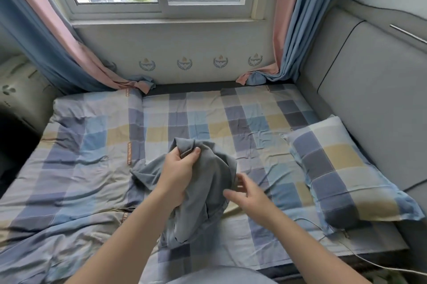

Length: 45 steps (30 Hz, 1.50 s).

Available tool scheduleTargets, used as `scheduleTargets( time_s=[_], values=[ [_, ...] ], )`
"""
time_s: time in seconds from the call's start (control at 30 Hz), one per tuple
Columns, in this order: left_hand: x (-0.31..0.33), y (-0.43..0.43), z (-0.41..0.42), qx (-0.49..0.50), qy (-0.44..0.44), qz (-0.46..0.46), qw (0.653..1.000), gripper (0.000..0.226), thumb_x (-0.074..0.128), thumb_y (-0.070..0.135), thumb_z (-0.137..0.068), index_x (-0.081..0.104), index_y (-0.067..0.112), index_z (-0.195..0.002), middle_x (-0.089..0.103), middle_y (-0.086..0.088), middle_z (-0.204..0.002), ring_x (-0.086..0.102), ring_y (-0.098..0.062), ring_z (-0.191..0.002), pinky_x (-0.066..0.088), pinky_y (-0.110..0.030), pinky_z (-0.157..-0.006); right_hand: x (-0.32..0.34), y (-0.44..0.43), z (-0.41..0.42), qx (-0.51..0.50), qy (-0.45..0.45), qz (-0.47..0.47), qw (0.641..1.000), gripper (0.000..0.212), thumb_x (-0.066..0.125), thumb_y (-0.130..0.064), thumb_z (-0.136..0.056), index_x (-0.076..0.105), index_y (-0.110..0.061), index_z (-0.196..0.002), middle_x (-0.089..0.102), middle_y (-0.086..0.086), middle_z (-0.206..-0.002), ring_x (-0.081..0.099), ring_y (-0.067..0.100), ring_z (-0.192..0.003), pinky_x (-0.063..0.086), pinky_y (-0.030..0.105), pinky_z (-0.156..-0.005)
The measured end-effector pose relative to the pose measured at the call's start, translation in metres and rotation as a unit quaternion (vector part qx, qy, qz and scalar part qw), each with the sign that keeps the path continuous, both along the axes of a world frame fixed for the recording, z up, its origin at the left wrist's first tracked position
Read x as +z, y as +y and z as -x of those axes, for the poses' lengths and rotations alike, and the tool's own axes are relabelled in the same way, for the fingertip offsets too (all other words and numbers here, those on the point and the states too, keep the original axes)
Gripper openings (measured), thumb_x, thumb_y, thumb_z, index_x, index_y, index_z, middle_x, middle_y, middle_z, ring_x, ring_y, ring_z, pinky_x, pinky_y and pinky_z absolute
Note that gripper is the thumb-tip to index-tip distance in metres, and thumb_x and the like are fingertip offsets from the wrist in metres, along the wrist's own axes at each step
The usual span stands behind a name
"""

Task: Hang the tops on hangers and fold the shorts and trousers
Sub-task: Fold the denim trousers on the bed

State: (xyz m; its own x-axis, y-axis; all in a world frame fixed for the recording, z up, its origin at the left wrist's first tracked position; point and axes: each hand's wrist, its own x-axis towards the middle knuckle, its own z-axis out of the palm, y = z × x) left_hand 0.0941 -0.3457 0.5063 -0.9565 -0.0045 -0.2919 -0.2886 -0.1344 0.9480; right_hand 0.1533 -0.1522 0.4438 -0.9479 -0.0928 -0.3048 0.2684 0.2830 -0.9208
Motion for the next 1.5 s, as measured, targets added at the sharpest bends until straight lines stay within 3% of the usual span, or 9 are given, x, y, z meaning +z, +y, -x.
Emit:
scheduleTargets(
  time_s=[0.13,0.23,0.33,0.57,0.73,0.97,1.2,1.33,1.5],
  values=[
    [0.019,0.017,-0.001,-0.018,0.02,-0.032,0.999,0.012,0.062,0.018,-0.099,0.072,0.013,-0.105,0.077,-0.012,-0.098,0.072,-0.029,-0.099,0.057,-0.043,-0.089,-0.017,-0.022,-0.003,-0.004,-0.078,0.09,0.993,0.039,0.075,-0.02,-0.09,0.057,-0.03,-0.123,0.072,-0.029,-0.102,0.065,-0.012,-0.095,0.051,0.008,-0.074],
    [0.031,0.025,0.003,-0.026,0.025,-0.071,0.997,0.013,0.059,0.014,-0.1,0.071,0.012,-0.106,0.077,-0.011,-0.098,0.073,-0.025,-0.095,0.059,-0.037,-0.083,-0.022,-0.019,0.003,-0.048,-0.089,0.053,0.993,0.017,0.069,-0.023,-0.095,0.069,-0.021,-0.112,0.077,-0.004,-0.106,0.069,0.013,-0.104,0.058,0.03,-0.085],
    [0.034,0.021,0.012,-0.031,0.012,-0.086,0.996,0.016,0.059,0.014,-0.1,0.069,0.011,-0.112,0.076,-0.012,-0.104,0.072,-0.025,-0.099,0.058,-0.041,-0.086,-0.026,-0.004,0.006,-0.098,-0.097,-0.003,0.99,0.014,0.064,-0.024,-0.098,0.071,-0.014,-0.093,0.075,0.007,-0.086,0.068,0.026,-0.087,0.046,0.023,-0.068],
    [0.0,0.004,0.02,-0.178,-0.06,0.152,0.97,0.052,0.069,0.03,-0.094,0.048,0.022,-0.141,0.064,0.0,-0.127,0.063,-0.015,-0.109,0.054,-0.036,-0.092,-0.023,0.025,0.02,-0.268,-0.121,0.015,0.956,0.024,0.064,-0.025,-0.098,0.069,-0.004,-0.089,0.072,0.023,-0.101,0.068,0.035,-0.1,0.052,0.045,-0.087],
    [-0.04,0.006,0.009,-0.322,-0.092,0.225,0.915,0.069,0.073,0.039,-0.089,0.041,0.027,-0.15,0.056,0.001,-0.142,0.059,-0.011,-0.115,0.046,-0.013,-0.07,-0.004,0.036,0.033,-0.285,-0.115,0.081,0.948,0.018,0.061,-0.019,-0.099,0.069,-0.003,-0.095,0.073,0.014,-0.094,0.069,0.03,-0.088,0.055,0.044,-0.083],
    [-0.094,0.003,-0.02,-0.373,-0.068,0.321,0.868,0.105,0.08,0.052,-0.074,0.02,0.033,-0.157,0.033,0.007,-0.158,0.035,-0.014,-0.144,0.039,-0.035,-0.113,0.052,0.01,0.038,-0.245,-0.043,0.183,0.951,0.014,0.058,-0.01,-0.1,0.069,-0.001,-0.102,0.076,0.016,-0.096,0.073,0.026,-0.09,0.058,0.036,-0.077],
    [-0.091,0.016,-0.01,-0.274,0.078,0.368,0.885,0.011,0.059,0.045,-0.096,0.049,0.048,-0.094,0.06,0.022,-0.081,0.058,-0.008,-0.079,0.041,-0.022,-0.061,0.111,-0.004,0.037,-0.169,0.054,0.288,0.941,0.021,0.057,-0.006,-0.099,0.063,0.0,-0.118,0.072,0.021,-0.113,0.07,0.032,-0.102,0.058,0.04,-0.091],
    [-0.074,0.011,0.001,-0.221,0.082,0.352,0.906,0.017,0.051,0.048,-0.1,0.056,0.043,-0.085,0.064,0.017,-0.079,0.059,-0.008,-0.076,0.043,-0.028,-0.06,0.115,0.007,0.041,-0.123,0.091,0.32,0.935,0.04,0.054,-0.008,-0.099,0.05,-0.011,-0.138,0.066,0.005,-0.129,0.063,0.015,-0.119,0.051,0.031,-0.099],
    [-0.039,0.005,0.021,-0.115,0.106,0.226,0.962,0.017,0.055,0.041,-0.1,0.069,0.032,-0.096,0.073,0.012,-0.086,0.067,-0.003,-0.084,0.053,-0.028,-0.072,0.083,0.026,0.031,-0.07,0.083,0.156,0.982,0.041,0.061,-0.023,-0.098,0.053,-0.028,-0.137,0.063,-0.014,-0.133,0.057,0.005,-0.126,0.046,0.032,-0.106]
  ],
)
